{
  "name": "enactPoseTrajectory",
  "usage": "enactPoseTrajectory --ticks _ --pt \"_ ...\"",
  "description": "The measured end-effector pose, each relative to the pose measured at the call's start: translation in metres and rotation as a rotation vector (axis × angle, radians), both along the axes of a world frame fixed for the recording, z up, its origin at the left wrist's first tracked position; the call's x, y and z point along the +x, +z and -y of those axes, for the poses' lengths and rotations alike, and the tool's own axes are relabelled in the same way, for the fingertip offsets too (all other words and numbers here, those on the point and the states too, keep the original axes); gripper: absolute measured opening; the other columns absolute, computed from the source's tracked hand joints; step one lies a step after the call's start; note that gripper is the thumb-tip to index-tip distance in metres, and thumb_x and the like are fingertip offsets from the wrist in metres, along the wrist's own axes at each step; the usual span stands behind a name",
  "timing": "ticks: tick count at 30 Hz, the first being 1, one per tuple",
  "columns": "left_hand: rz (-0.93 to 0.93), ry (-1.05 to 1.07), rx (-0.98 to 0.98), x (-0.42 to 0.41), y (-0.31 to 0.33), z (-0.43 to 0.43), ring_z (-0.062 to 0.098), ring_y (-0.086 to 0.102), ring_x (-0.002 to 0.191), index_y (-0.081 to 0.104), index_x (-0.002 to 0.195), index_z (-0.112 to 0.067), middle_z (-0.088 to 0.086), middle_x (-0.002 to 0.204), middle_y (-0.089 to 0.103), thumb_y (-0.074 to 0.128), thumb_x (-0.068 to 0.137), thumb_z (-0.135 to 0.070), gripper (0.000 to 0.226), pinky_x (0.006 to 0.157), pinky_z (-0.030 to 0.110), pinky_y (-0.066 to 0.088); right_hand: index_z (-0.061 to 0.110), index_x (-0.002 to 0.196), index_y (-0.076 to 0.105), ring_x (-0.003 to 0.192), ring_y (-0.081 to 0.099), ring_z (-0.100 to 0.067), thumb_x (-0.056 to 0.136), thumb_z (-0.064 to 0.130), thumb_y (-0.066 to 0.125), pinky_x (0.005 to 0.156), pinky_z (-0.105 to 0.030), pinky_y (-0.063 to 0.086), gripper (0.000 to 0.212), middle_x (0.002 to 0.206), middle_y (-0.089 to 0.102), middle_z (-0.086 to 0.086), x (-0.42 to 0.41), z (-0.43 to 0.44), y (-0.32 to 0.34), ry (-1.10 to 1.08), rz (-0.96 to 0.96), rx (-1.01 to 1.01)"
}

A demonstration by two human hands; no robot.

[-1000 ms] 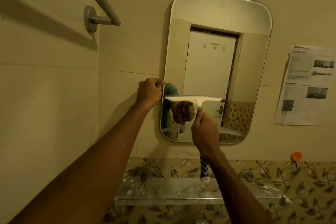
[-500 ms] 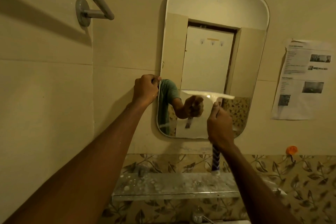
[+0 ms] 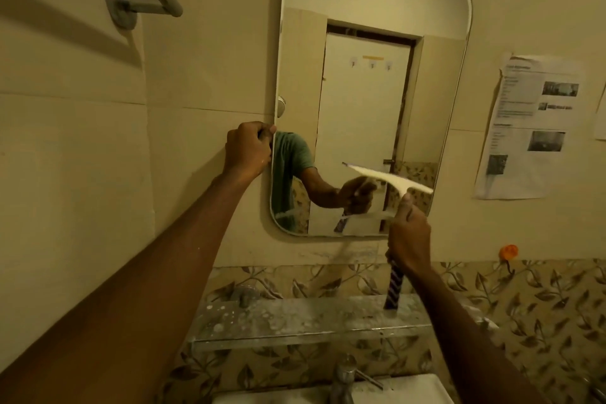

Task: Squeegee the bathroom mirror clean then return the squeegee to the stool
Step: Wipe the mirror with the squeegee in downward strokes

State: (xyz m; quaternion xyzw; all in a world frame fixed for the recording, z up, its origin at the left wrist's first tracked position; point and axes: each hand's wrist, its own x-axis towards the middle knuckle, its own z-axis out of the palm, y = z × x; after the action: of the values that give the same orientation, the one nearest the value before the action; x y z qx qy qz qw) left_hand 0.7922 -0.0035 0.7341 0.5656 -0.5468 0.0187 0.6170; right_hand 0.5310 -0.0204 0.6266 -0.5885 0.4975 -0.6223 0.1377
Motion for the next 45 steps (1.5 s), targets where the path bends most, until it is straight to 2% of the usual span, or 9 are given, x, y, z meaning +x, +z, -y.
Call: enactPoseTrajectory --ticks 4,9,12,19,25,30,32,36,45 --pt "0.018 0.013 -0.016 -0.002 -0.001 -0.001 0.027 0.071 0.077 0.069 0.103 -0.006 0.015 0.092 0.071 0.051 0.098 -0.029 0.029 0.076 0.042 0.061 0.014 0.059 0.042 0.042 0.038 -0.018 0.104 0.038 0.025 0.043 -0.025 0.030 0.054 0.051 0.043 -0.004 0.019 -0.015 -0.054 0.046 -0.045 0.061" --pt "0.034 0.013 -0.010 -0.002 0.000 -0.004 0.024 0.069 0.076 0.068 0.105 -0.005 0.015 0.093 0.071 0.052 0.098 -0.028 0.029 0.072 0.032 0.059 0.013 0.070 0.049 0.043 0.044 -0.019 0.104 0.042 0.025 0.038 -0.026 0.039 0.051 0.057 0.047 -0.004 -0.007 -0.011 -0.025 0.054 -0.008 0.066" --pt "0.051 0.033 -0.017 -0.003 0.000 -0.004 0.026 0.069 0.078 0.069 0.105 -0.006 0.014 0.093 0.071 0.051 0.098 -0.029 0.030 0.076 0.037 0.060 0.017 0.078 0.054 0.051 0.055 -0.024 0.104 0.044 0.023 0.045 -0.030 0.047 0.049 0.067 0.058 -0.005 -0.016 0.002 -0.006 -0.023 0.063 0.057" --pt "0.026 0.012 -0.015 -0.003 0.001 -0.006 0.028 0.070 0.083 0.068 0.110 -0.006 0.016 0.098 0.071 0.052 0.098 -0.028 0.030 0.076 0.040 0.061 0.011 0.064 0.046 0.042 0.038 -0.017 0.104 0.040 0.026 0.036 -0.022 0.031 0.053 0.053 0.041 -0.003 -0.001 -0.020 -0.055 0.020 0.036 0.150" --pt "0.020 0.019 -0.030 -0.003 -0.002 -0.003 0.028 0.071 0.080 0.068 0.109 -0.006 0.016 0.095 0.071 0.052 0.098 -0.028 0.029 0.077 0.042 0.061 0.011 0.085 0.055 0.040 0.047 -0.021 0.103 0.049 0.021 0.042 -0.030 0.046 0.054 0.058 0.049 -0.008 -0.044 0.012 -0.018 -0.047 0.378 0.237" --pt "0.044 0.044 -0.037 -0.001 -0.002 0.002 0.030 0.070 0.079 0.070 0.104 -0.008 0.015 0.091 0.072 0.052 0.097 -0.031 0.030 0.078 0.046 0.060 0.008 0.108 0.054 0.065 0.056 -0.027 0.099 0.056 0.021 0.057 -0.037 0.050 0.059 0.077 0.056 -0.012 0.002 0.021 -0.049 -0.085 0.558 0.327" --pt "0.050 0.051 -0.038 0.000 -0.002 0.002 0.031 0.070 0.081 0.070 0.102 -0.008 0.015 0.090 0.072 0.052 0.097 -0.032 0.030 0.080 0.047 0.059 0.009 0.102 0.052 0.062 0.052 -0.021 0.101 0.051 0.022 0.053 -0.033 0.044 0.052 0.073 0.052 -0.008 0.031 0.008 -0.055 -0.072 0.608 0.325" --pt "0.047 0.027 -0.032 -0.001 -0.002 -0.001 0.029 0.070 0.082 0.069 0.105 -0.007 0.015 0.094 0.072 0.053 0.097 -0.030 0.030 0.079 0.045 0.060 0.011 0.082 0.052 0.054 0.048 -0.022 0.101 0.049 0.025 0.048 -0.030 0.041 0.050 0.061 0.047 -0.005 0.077 -0.023 -0.066 0.047 0.626 0.317" --pt "0.037 0.036 -0.036 -0.002 -0.003 -0.002 0.028 0.070 0.083 0.070 0.105 -0.006 0.014 0.094 0.072 0.053 0.097 -0.032 0.031 0.080 0.045 0.059 0.007 0.110 0.055 0.048 0.049 -0.021 0.100 0.054 0.023 0.045 -0.031 0.046 0.057 0.066 0.052 -0.007 -0.005 0.008 -0.035 -0.034 0.618 0.358"
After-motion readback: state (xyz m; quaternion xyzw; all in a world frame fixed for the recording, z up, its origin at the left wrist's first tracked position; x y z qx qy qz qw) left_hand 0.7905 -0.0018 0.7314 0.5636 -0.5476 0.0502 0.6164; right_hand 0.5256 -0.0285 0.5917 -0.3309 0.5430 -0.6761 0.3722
